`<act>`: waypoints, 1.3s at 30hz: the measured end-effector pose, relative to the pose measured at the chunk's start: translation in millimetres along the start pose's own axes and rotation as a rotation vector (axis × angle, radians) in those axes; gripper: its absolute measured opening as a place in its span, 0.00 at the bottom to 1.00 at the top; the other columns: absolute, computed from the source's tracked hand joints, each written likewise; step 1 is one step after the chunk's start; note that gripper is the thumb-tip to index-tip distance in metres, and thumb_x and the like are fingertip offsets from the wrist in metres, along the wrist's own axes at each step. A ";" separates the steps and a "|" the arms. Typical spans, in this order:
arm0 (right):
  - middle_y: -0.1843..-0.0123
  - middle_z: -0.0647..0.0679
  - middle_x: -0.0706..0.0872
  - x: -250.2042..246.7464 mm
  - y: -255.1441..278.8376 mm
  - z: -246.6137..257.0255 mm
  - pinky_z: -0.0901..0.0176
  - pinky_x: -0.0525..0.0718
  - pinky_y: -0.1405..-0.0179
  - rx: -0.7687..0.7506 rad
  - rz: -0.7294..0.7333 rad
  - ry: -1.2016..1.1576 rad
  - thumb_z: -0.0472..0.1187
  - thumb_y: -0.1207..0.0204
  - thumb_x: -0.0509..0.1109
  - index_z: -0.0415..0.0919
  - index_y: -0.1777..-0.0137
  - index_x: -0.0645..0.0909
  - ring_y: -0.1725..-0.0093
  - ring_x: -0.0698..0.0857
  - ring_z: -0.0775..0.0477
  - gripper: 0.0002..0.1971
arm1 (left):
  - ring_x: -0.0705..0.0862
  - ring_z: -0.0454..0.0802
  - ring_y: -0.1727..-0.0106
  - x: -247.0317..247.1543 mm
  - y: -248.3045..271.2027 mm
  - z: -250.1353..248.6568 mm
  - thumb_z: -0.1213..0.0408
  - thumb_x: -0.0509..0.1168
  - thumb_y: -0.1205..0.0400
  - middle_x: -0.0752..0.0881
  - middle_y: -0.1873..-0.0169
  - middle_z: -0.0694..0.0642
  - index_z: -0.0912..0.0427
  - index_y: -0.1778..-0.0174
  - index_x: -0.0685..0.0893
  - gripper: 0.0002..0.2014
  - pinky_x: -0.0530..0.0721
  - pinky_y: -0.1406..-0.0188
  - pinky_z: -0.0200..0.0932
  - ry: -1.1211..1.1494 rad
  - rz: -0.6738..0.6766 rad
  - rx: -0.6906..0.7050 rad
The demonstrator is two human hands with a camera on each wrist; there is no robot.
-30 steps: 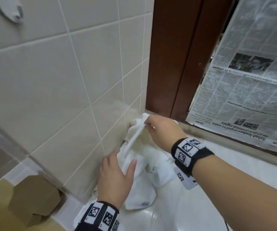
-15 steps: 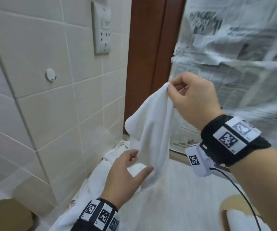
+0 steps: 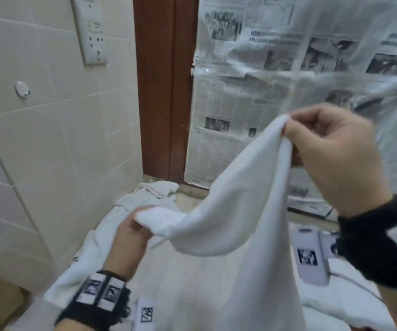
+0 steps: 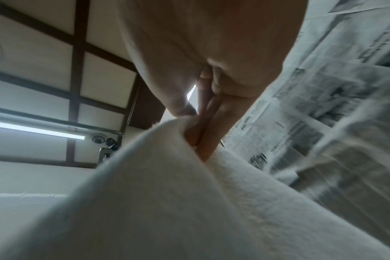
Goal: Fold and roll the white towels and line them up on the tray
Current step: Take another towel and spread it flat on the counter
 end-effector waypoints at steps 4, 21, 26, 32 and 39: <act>0.63 0.46 0.91 29.4 119.2 -79.8 0.42 0.89 0.68 0.262 0.241 -0.002 0.38 0.21 0.77 0.48 0.55 0.90 0.66 0.90 0.43 0.04 | 0.91 0.49 0.46 -70.1 44.6 -40.4 0.54 0.76 0.20 0.93 0.47 0.59 0.57 0.46 0.90 0.12 0.88 0.44 0.42 0.237 -0.108 0.297; 0.50 0.58 0.89 97.3 328.3 -170.9 0.56 0.87 0.49 0.762 0.232 -0.012 0.39 0.19 0.73 0.55 0.47 0.85 0.49 0.89 0.53 0.08 | 0.84 0.38 0.69 46.4 92.3 28.8 0.47 0.79 0.24 0.87 0.72 0.45 0.50 0.69 0.87 0.14 0.76 0.68 0.31 -0.274 0.347 0.062; 0.51 0.60 0.89 102.9 334.7 -167.8 0.66 0.85 0.54 0.807 0.167 0.047 0.49 0.23 0.77 0.55 0.49 0.86 0.51 0.88 0.57 0.06 | 0.84 0.37 0.67 63.6 97.0 31.7 0.47 0.77 0.22 0.88 0.69 0.43 0.48 0.67 0.87 0.13 0.76 0.65 0.32 -0.285 0.451 0.089; 0.58 0.50 0.92 104.1 326.5 -180.7 0.49 0.93 0.56 1.095 0.114 -0.063 0.58 0.24 0.76 0.44 0.53 0.89 0.64 0.92 0.47 0.16 | 0.84 0.36 0.67 63.7 101.0 30.3 0.45 0.76 0.21 0.88 0.67 0.39 0.46 0.65 0.87 0.12 0.74 0.66 0.31 -0.343 0.534 0.143; 0.54 0.38 0.93 119.8 324.2 -176.5 0.43 0.93 0.48 1.265 0.151 -0.418 0.39 0.19 0.75 0.31 0.47 0.89 0.53 0.94 0.37 0.09 | 0.81 0.37 0.74 63.2 115.1 24.2 0.45 0.75 0.20 0.85 0.77 0.40 0.48 0.64 0.90 0.12 0.74 0.66 0.29 -0.256 0.658 0.143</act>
Point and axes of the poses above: each hand's wrist, its own y-axis away from the middle knuckle, its own x-axis out of the palm, z = x × y, the point moved 7 cm from there along -y, towards the middle knuckle
